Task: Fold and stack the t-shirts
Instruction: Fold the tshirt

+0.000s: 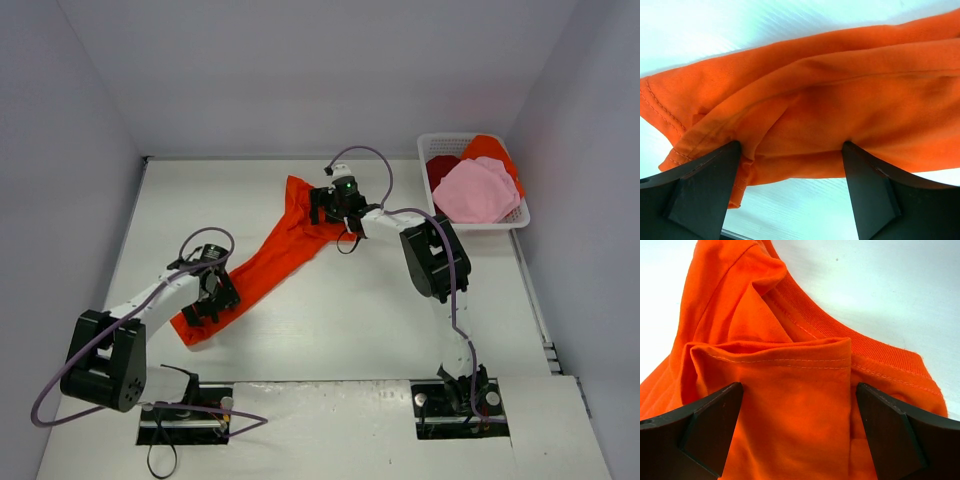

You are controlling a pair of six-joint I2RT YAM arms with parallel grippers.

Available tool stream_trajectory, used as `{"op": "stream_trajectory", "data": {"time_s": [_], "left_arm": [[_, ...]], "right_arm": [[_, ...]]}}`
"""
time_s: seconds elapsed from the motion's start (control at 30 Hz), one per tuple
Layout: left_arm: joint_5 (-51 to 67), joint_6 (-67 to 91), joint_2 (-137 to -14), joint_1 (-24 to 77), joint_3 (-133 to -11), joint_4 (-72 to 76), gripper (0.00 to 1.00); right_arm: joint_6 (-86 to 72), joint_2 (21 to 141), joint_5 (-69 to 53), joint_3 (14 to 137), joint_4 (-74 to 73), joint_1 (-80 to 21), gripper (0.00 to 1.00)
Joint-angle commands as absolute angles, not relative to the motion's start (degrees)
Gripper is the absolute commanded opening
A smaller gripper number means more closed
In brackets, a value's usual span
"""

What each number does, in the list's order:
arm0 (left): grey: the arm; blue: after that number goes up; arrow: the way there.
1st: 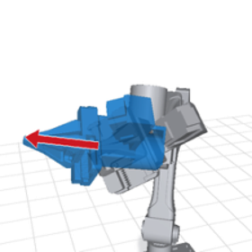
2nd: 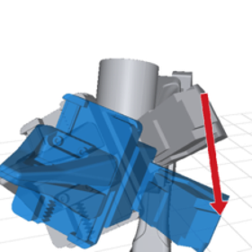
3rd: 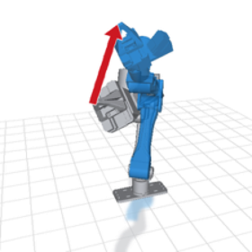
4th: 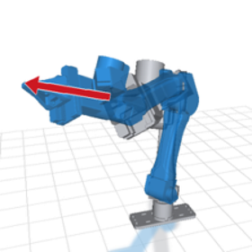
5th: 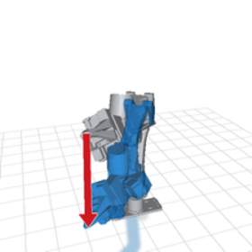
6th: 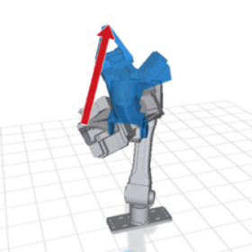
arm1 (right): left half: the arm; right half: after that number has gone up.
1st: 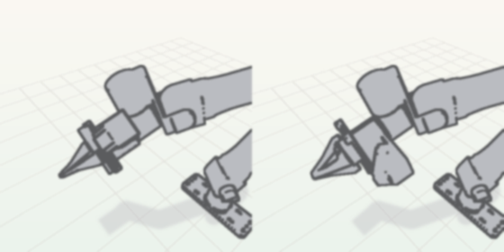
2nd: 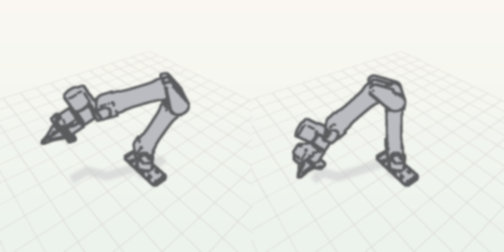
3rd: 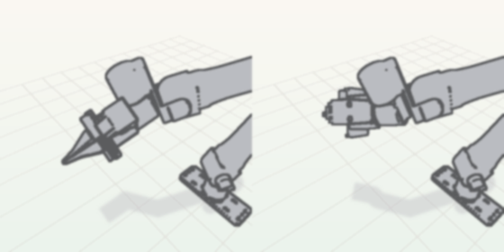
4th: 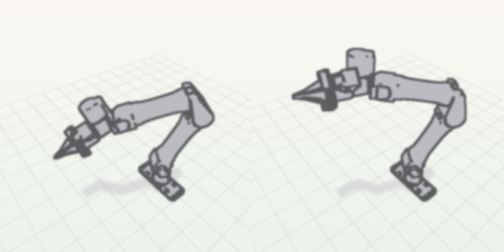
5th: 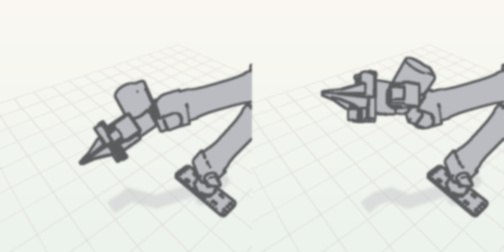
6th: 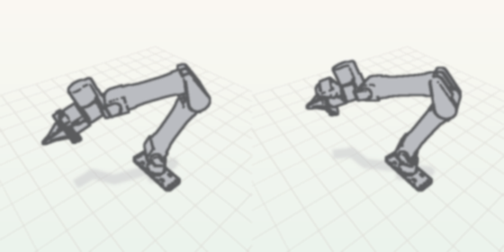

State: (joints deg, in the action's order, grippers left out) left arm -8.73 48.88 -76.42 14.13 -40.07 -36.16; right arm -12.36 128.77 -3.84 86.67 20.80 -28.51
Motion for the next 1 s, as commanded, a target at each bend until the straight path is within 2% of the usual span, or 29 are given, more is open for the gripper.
{"op": "stream_trajectory", "data": {"time_s": [0.0,0.4,0.97], "left_arm": [[-6.2,52.1,-75.5,17.3,-39.1,-36.7,0.77],[-2.4,62.7,-78.7,32.2,-36.7,-33.2,0.77],[-1.0,79.2,-81.2,51.8,-39.8,-30.6,0.77]], "right_arm": [[-13.2,124.8,-4.7,86.6,21.7,-28.0,0.93],[-14.7,129.0,-7.4,91.0,22.0,-26.6,0.93],[-16.3,135.3,-10.5,96.7,22.9,-26.5,0.93]]}}
